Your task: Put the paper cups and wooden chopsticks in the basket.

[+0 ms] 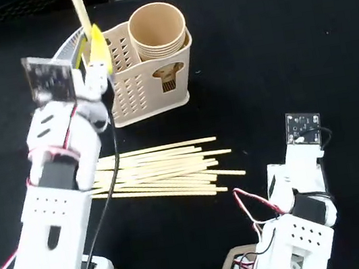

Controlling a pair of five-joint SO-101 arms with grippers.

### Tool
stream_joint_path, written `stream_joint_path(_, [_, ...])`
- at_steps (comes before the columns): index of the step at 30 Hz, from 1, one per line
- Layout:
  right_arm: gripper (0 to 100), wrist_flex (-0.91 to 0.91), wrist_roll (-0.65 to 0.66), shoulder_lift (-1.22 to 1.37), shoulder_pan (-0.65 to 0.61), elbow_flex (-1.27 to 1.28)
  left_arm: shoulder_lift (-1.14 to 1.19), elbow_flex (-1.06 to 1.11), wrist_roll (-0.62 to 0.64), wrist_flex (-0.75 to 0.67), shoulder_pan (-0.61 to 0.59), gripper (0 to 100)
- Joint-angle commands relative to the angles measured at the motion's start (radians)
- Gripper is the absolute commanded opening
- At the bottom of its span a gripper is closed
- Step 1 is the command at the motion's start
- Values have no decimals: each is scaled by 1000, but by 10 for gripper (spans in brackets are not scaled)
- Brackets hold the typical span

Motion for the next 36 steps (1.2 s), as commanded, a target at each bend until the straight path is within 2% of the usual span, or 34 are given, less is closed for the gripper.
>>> stream_joint_path(1, [15, -20, -5, -12, 6, -4, 77, -97, 117, -12, -13, 29])
stream_joint_path(11, [15, -20, -5, -12, 6, -4, 232, -93, 123, 12, -77, 30])
stream_joint_path(18, [15, -20, -5, -12, 6, -4, 301, -67, 123, 14, -79, 30])
stream_joint_path(23, [15, -20, -5, -12, 6, -4, 302, -68, 130, 14, -76, 116])
stream_joint_path(27, [15, -20, -5, -12, 6, -4, 301, -68, 127, 17, -88, 115])
stream_joint_path(32, [15, -21, -5, -12, 6, -4, 241, -105, 130, 164, -102, 115])
stream_joint_path(36, [15, -21, -5, -12, 6, -4, 58, -105, 124, 350, -111, 115])
